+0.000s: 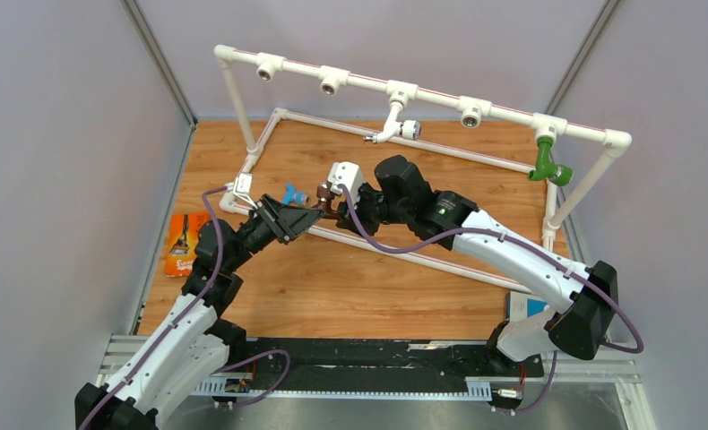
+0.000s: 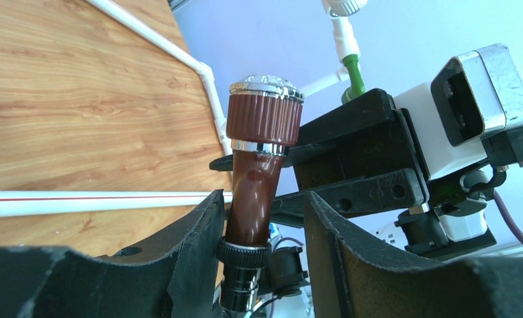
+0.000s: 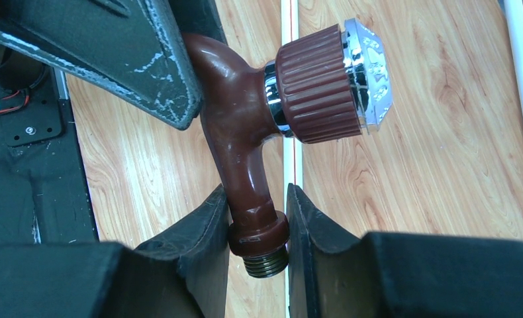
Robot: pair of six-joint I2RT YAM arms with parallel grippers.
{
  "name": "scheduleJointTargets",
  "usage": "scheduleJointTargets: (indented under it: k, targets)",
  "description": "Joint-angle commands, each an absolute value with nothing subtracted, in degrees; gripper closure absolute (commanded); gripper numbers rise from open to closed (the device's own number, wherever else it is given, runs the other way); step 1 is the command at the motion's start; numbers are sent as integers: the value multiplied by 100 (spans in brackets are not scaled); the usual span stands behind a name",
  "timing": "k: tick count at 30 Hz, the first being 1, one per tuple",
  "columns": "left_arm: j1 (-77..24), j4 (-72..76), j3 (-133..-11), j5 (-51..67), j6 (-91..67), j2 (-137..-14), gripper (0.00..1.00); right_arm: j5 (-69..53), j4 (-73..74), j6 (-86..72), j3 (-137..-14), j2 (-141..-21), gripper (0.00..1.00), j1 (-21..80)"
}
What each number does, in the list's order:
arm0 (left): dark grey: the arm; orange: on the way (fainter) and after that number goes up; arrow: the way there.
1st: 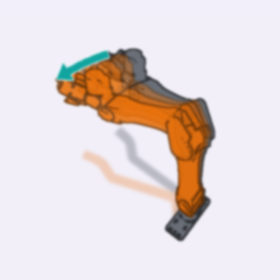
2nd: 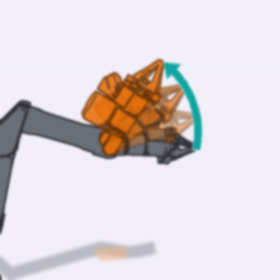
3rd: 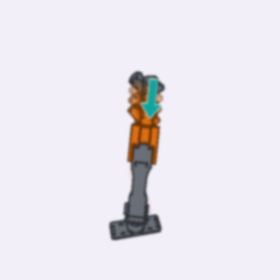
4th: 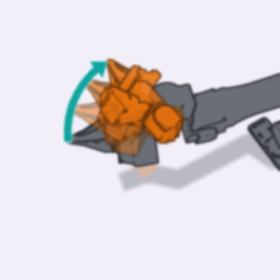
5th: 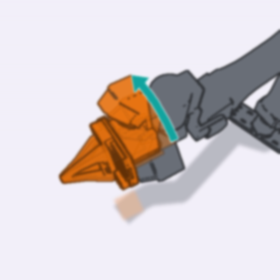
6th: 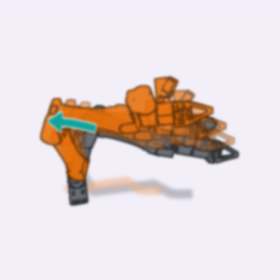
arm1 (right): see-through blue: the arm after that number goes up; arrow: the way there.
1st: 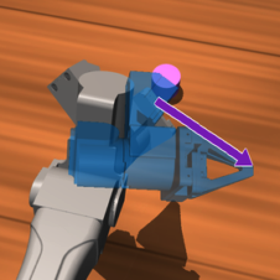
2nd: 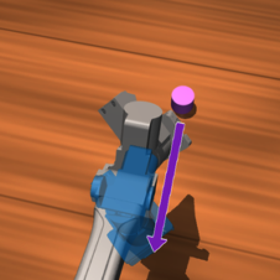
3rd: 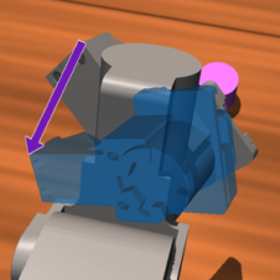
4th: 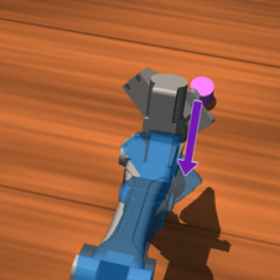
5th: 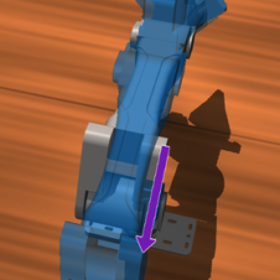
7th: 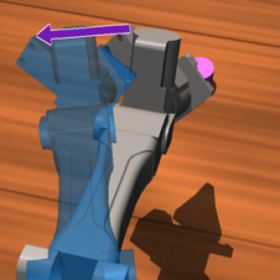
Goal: Install the water faucets
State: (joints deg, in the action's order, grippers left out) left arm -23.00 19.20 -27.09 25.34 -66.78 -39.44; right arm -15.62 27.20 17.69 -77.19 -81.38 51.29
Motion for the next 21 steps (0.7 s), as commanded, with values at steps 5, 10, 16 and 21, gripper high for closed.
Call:
scheduleJointTargets:
  k: [5,10,16,21]
  targets:
    - [-2303,2479,-2786,2637,-6803,-4148,52,-1846,2619,1854,-7752,-8068,100,5124]
    - [-2303,2470,-2769,2602,-6794,-4096,83,-1793,2619,1854,-7752,-8086,100,5124]
    - [-2294,1856,-2848,1814,-6654,-3797,100,-1285,2882,2056,-8137,-7866,42,5124]
    - [-2031,1134,-2962,1099,-6828,-3612,100,-441,3576,2504,-9042,-7761,20,5115]
